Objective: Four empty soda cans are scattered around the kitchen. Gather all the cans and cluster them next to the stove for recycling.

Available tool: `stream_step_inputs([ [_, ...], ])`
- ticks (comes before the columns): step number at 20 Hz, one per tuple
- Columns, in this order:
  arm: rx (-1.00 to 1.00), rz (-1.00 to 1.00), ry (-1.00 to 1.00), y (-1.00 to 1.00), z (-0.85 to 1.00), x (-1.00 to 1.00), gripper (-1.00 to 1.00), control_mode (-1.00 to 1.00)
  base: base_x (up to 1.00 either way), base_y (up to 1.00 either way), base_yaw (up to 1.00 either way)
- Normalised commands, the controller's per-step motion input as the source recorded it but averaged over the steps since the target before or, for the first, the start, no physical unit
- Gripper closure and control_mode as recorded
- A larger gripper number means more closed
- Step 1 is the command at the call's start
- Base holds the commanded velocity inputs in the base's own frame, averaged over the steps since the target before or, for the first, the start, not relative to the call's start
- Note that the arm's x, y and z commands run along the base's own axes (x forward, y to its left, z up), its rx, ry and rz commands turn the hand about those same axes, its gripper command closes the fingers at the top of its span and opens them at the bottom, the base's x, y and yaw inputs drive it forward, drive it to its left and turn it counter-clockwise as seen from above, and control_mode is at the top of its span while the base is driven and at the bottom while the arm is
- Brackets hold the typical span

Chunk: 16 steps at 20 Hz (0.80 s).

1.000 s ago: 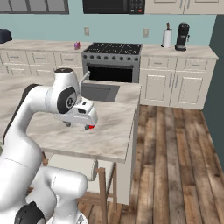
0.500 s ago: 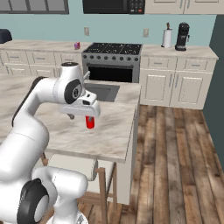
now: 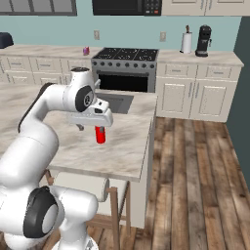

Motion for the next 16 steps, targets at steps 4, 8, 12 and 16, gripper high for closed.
stream_step_inputs([
  [4,0.00,0.07,0.00,0.04,-0.14,0.33,-1.00,-1.00,0.00,0.00,0.00],
  [8,0.00,0.05,0.00,0.05,-0.10,0.41,-1.00,-1.00,0.00,0.00,0.00],
  [12,0.00,0.05,0.01,0.12,-0.19,0.42,-1.00,-1.00,0.00,0.00,0.00],
  [16,0.00,0.06,0.00,0.06,-0.19,0.35,-1.00,-1.00,0.00,0.00,0.00],
])
